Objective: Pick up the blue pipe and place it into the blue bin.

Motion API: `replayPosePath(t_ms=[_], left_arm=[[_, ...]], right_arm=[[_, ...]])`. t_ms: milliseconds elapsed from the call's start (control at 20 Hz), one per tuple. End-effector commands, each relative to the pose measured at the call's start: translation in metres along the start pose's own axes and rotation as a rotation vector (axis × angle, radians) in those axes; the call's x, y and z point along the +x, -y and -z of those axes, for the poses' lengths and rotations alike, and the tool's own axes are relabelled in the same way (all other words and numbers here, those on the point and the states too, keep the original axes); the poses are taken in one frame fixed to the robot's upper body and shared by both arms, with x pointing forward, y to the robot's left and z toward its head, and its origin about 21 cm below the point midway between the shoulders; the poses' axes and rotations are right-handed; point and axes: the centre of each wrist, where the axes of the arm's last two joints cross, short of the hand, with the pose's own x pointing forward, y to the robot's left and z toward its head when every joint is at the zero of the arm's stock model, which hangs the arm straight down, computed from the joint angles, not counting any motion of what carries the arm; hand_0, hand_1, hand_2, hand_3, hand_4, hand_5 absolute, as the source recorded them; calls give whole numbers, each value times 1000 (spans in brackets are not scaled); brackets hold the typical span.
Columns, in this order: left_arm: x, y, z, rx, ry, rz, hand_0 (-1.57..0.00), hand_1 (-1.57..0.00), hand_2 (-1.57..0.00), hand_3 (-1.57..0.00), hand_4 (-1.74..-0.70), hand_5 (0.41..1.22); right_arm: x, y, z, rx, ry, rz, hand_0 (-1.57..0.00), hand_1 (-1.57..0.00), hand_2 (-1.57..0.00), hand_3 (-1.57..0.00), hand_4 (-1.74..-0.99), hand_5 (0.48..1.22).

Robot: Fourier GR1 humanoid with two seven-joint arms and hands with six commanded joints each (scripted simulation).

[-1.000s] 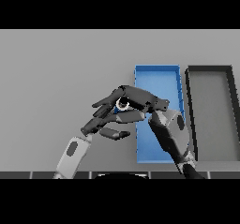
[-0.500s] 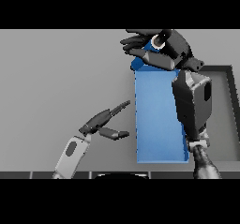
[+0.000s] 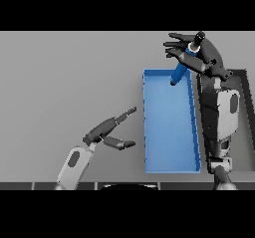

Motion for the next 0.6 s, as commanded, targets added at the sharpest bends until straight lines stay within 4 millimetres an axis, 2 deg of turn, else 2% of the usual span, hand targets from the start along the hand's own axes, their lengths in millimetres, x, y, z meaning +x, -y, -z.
replayPosePath(t_ms=[0,150,350,500,550], left_arm=[[1,3,2,-7,-6,-9,1,1,1,1,-870,421],[1,5,1,-8,6,-20,1,1,1,1,-878,423],[3,1,-4,-5,0,-20,1,1,1,1,-882,427],[2,6,-3,-5,2,-23,1,1,1,1,-888,422],[4,5,-3,-8,3,-22,1,1,1,1,-887,420]], right_arm=[[-9,1,-6,-15,-32,0,-1571,-1571,-1571,-1571,-1741,1221],[-41,1,-26,-71,-147,24,-1571,-1571,-1571,-1571,-1741,1221],[-66,-4,-47,-166,-292,22,-1571,-1571,-1571,-1571,-1741,1221],[-91,-7,-59,-242,-406,11,-1571,-1571,-1571,-1521,-1741,1221],[-98,-11,-57,-250,-439,3,-1571,-1571,-1571,-1255,-1741,1221]])
